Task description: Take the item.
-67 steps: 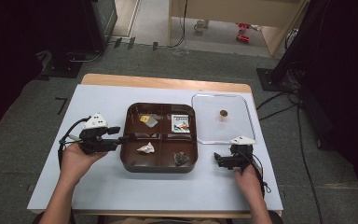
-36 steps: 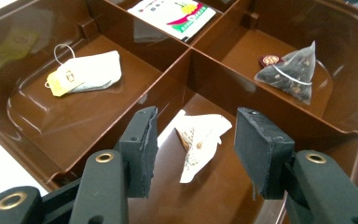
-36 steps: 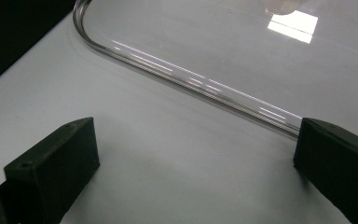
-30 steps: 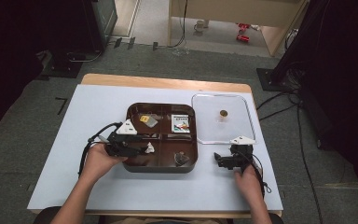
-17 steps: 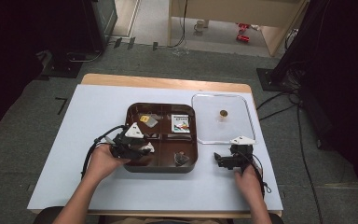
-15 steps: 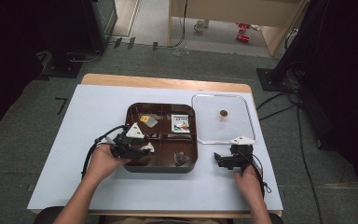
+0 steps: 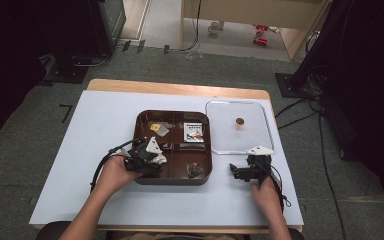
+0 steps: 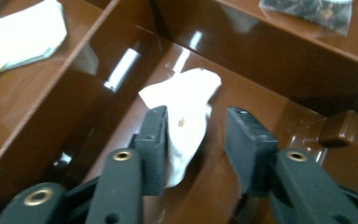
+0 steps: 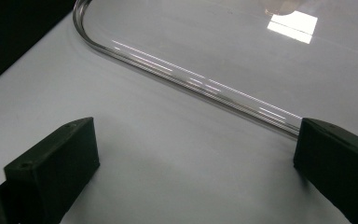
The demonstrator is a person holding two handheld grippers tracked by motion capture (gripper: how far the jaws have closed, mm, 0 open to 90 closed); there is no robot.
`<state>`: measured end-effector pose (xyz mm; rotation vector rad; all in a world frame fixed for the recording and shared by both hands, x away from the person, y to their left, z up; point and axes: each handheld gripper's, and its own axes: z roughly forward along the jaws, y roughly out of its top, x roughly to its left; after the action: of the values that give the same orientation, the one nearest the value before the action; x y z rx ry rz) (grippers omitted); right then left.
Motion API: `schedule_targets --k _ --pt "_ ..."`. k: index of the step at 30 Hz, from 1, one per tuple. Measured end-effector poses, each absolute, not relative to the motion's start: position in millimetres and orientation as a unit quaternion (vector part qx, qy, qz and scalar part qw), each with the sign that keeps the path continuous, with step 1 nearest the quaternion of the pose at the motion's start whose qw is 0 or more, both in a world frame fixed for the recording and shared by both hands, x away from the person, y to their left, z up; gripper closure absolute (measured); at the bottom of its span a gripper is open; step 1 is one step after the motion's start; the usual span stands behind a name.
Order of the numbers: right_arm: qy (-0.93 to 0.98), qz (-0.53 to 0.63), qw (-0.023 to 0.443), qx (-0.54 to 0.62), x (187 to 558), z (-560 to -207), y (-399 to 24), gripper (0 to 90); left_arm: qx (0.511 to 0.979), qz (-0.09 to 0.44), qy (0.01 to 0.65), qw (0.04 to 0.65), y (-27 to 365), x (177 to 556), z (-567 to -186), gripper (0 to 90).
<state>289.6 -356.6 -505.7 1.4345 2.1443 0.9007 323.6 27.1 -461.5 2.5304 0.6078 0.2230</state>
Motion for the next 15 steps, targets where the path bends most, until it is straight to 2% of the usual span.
schedule_targets --k 8,15 --pt "0.768 0.323 0.204 0.514 289.5 -505.7 -356.5 0.0 0.934 0.074 0.244 0.252 27.0 325.6 -460.4 74.5" --pt "0.768 0.323 0.204 0.514 289.4 -505.7 -356.5 0.0 0.929 0.067 0.252 0.263 29.7 325.7 -456.6 77.2"
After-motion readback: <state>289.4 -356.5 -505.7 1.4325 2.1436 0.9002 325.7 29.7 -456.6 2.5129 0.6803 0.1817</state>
